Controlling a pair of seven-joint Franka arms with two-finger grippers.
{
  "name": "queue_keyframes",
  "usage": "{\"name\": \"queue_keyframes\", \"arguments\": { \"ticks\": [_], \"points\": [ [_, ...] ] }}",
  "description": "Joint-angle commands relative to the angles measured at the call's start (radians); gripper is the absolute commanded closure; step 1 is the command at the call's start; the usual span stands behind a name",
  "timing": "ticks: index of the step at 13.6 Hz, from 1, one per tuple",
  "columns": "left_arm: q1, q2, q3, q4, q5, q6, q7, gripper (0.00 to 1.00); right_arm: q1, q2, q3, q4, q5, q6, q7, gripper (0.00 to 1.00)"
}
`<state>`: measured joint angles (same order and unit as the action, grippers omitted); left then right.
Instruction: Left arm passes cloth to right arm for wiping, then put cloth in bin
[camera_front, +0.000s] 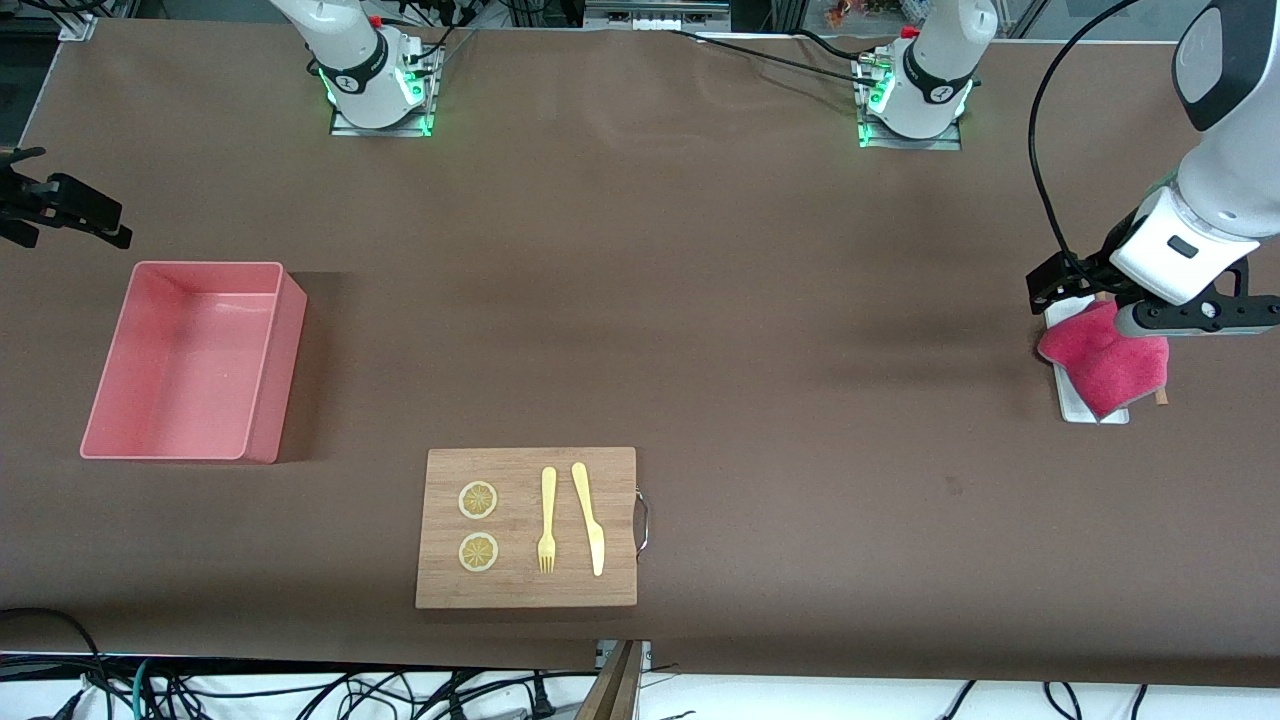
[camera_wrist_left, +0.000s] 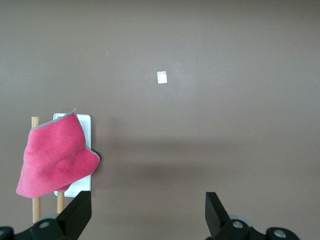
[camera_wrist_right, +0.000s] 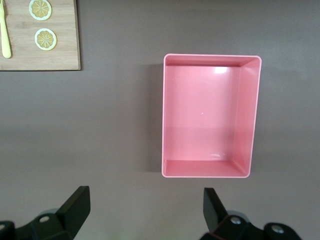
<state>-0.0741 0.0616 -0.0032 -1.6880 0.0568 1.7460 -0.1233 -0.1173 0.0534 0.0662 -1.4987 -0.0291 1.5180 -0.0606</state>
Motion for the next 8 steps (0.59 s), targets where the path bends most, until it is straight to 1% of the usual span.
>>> {"name": "queue_keyframes", "arguments": {
  "ticks": [1, 8],
  "points": [
    [0.014, -0.003, -0.001, 0.016, -0.028, -0.025, 0.008, 0.0, 0.002, 0.011, 0.0, 0.029, -0.008, -0.016, -0.019, 0.0],
    [0.02, -0.002, -0.001, 0.016, -0.032, -0.031, 0.005, 0.0, 0.002, 0.011, 0.0, 0.029, -0.008, -0.016, -0.019, 0.0]
  ]
}}
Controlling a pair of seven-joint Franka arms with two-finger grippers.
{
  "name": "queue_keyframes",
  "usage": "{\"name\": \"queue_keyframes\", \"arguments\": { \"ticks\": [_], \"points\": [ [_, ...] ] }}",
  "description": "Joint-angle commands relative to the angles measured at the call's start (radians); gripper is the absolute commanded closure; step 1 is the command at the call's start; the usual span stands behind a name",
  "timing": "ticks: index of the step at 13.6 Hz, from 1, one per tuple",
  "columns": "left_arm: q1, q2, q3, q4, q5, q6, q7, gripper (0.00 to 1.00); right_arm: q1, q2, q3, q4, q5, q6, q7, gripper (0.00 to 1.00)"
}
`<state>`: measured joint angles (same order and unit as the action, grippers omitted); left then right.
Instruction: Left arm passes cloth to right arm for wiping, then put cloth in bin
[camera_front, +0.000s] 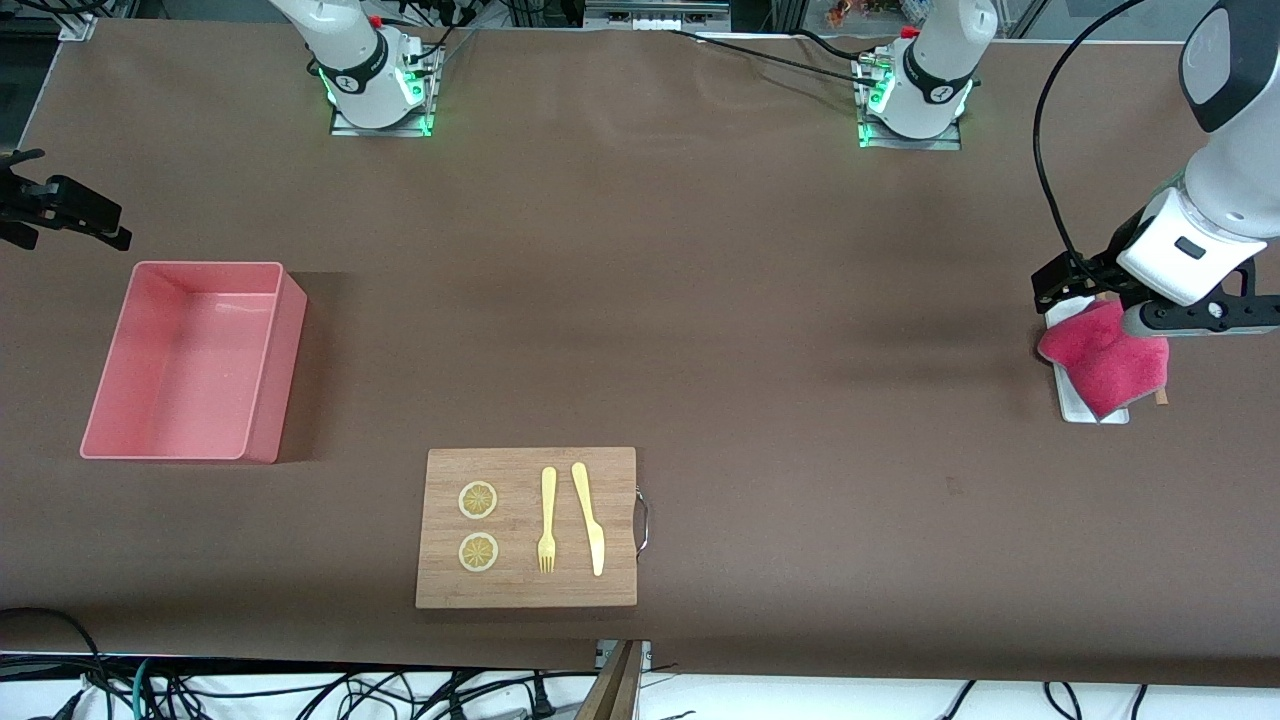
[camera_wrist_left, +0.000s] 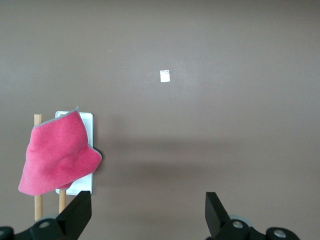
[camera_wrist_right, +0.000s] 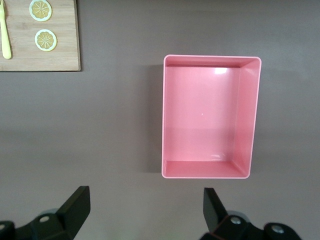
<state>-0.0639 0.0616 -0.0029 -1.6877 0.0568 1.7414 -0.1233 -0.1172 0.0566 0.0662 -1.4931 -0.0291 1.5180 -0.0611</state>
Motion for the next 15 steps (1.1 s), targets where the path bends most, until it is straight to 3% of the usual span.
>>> {"name": "queue_keyframes", "arguments": {
  "ticks": [1, 15],
  "points": [
    [0.01, -0.002, -0.002, 0.016, -0.032, -0.028, 0.005, 0.0, 0.002, 0.008, 0.0, 0.024, -0.008, -0.016, -0.019, 0.0],
    [0.003, 0.01, -0.011, 0.017, -0.034, -0.088, 0.004, 0.0, 0.002, 0.009, 0.0, 0.024, -0.003, -0.015, -0.017, 0.0]
  ]
}}
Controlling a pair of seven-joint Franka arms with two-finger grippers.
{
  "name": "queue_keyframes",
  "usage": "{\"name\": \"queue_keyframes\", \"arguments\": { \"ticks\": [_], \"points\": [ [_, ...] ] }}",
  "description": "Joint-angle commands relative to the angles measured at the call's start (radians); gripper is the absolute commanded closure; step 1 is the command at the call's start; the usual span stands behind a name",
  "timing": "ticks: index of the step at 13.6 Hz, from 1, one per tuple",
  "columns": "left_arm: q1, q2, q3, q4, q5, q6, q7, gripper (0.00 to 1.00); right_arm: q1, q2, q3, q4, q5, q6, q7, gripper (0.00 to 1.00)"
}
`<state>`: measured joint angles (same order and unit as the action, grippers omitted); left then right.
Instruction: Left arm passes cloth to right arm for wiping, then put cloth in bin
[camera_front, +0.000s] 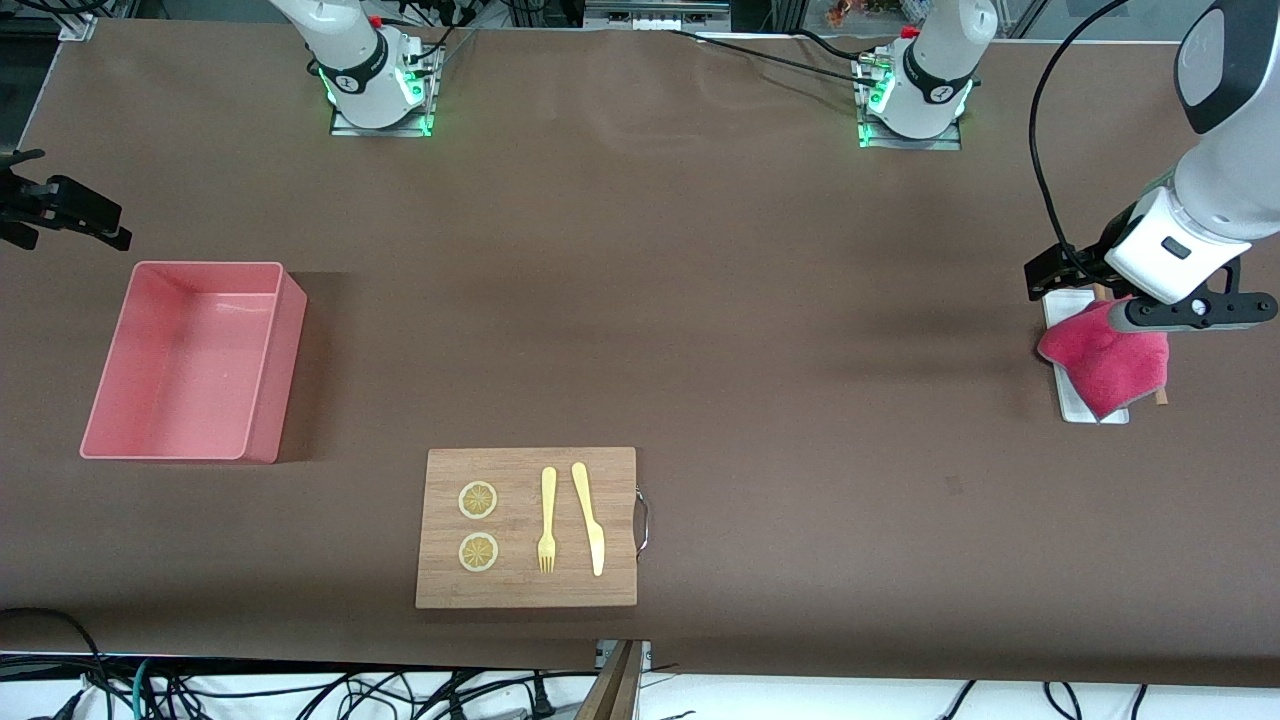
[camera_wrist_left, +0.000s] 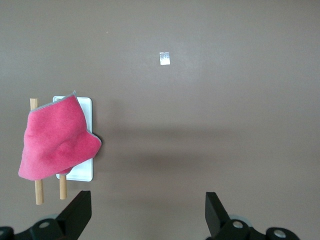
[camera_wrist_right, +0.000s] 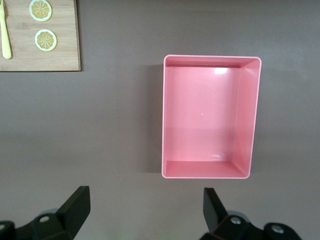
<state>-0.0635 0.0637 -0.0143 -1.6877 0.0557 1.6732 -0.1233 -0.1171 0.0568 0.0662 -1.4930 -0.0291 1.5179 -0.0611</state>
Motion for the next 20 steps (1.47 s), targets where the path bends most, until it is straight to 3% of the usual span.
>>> {"name": "queue_keyframes", "arguments": {
  "ticks": [1, 7, 15, 20],
  "points": [
    [0.008, 0.022, 0.0, 0.023, -0.033, -0.02, 0.004, 0.0, 0.002, 0.009, 0.0, 0.023, -0.003, -0.015, -0.017, 0.0],
    [0.105, 0.05, 0.008, 0.036, -0.023, -0.02, 0.037, 0.0, 0.002, 0.008, 0.0, 0.023, -0.002, -0.015, -0.016, 0.0],
    [0.459, 0.166, 0.007, 0.04, -0.043, -0.013, 0.678, 0.0, 0.002, 0.008, 0.0, 0.023, -0.003, -0.015, -0.017, 0.0],
    [0.739, 0.306, 0.007, 0.086, -0.256, -0.012, 1.133, 0.0, 0.002, 0.008, 0.0, 0.023, -0.002, -0.015, -0.016, 0.0]
  ]
}}
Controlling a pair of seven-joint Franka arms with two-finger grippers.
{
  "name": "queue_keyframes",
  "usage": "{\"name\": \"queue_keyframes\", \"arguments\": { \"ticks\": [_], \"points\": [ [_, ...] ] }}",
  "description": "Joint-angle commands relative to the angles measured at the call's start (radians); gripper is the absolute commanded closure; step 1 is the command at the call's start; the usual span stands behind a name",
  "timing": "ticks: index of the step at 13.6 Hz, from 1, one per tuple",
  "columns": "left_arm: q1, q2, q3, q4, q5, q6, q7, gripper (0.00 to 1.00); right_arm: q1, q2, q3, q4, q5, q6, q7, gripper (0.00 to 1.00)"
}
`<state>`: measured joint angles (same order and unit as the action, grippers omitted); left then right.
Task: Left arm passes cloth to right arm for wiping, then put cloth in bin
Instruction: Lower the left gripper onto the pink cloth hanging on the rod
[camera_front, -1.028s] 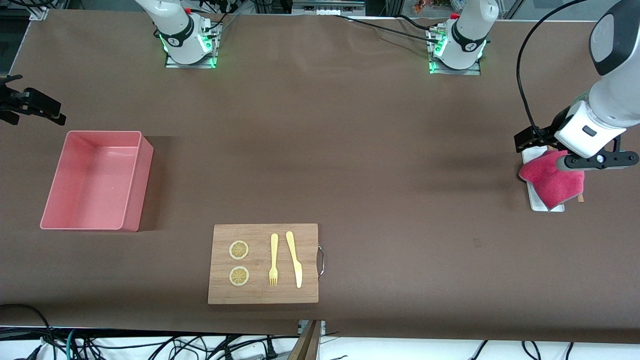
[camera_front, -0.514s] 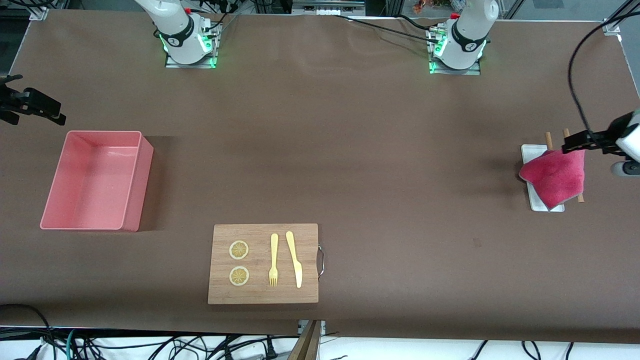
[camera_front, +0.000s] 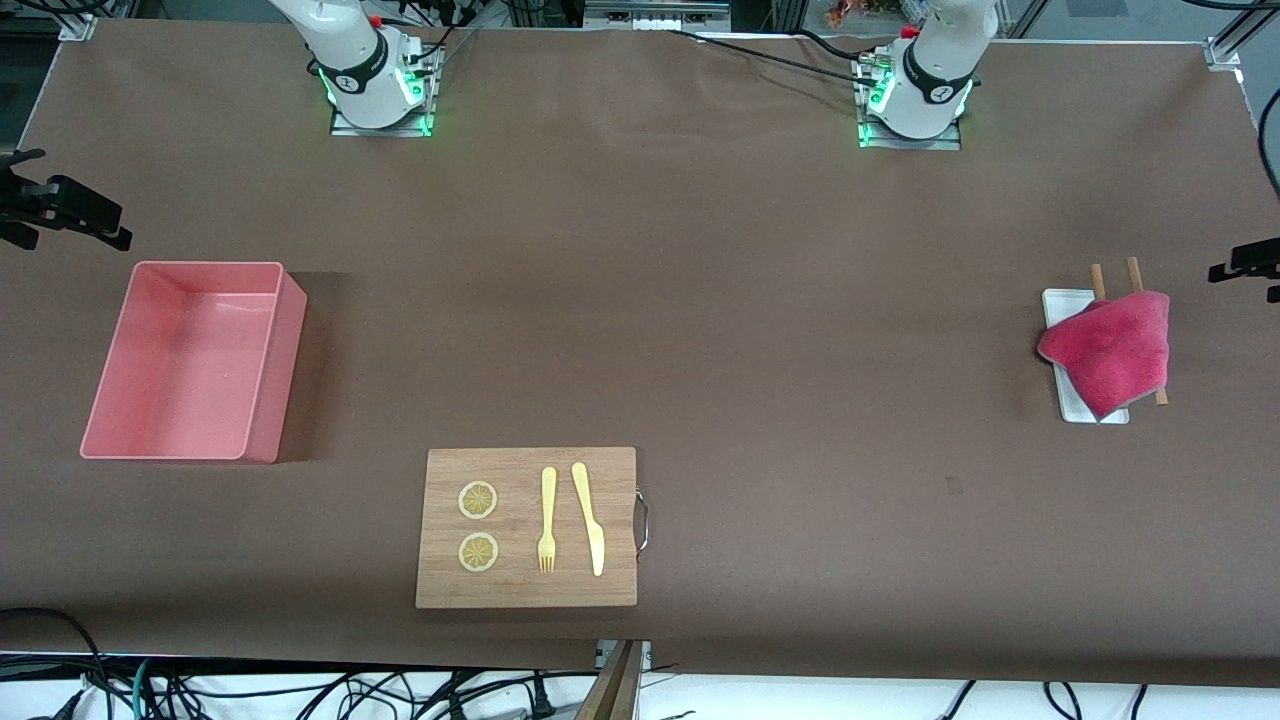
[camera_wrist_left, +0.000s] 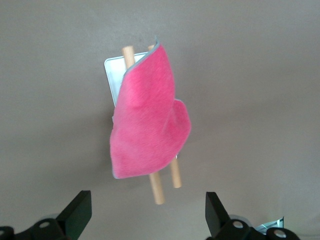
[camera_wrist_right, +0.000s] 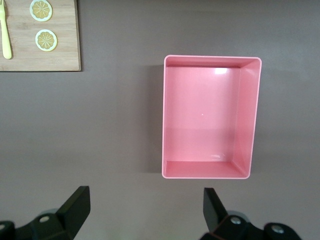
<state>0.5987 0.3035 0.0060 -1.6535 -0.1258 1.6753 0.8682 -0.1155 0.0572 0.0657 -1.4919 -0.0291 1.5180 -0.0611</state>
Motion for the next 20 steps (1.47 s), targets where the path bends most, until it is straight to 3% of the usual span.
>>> {"name": "queue_keyframes", "arguments": {
  "ticks": [1, 6, 10, 15, 20],
  "points": [
    [0.114, 0.09, -0.014, 0.052, -0.121, -0.014, 0.234, 0.0, 0.0, 0.007, 0.0, 0.022, -0.002, -0.015, -0.014, 0.0],
    [0.246, 0.273, -0.014, 0.093, -0.383, -0.005, 0.741, 0.0, 0.0, 0.007, 0.0, 0.022, -0.002, -0.015, -0.016, 0.0],
    [0.285, 0.359, -0.014, 0.138, -0.465, -0.008, 1.067, 0.0, 0.005, 0.007, 0.0, 0.022, -0.002, -0.015, -0.014, 0.0],
    [0.3, 0.453, -0.014, 0.159, -0.575, -0.008, 1.334, 0.0, 0.017, 0.007, 0.0, 0.022, -0.005, -0.013, -0.013, 0.0],
    [0.3, 0.528, -0.014, 0.159, -0.653, -0.008, 1.479, 0.0, 0.02, 0.007, 0.0, 0.022, -0.006, -0.012, -0.013, 0.0]
  ]
}}
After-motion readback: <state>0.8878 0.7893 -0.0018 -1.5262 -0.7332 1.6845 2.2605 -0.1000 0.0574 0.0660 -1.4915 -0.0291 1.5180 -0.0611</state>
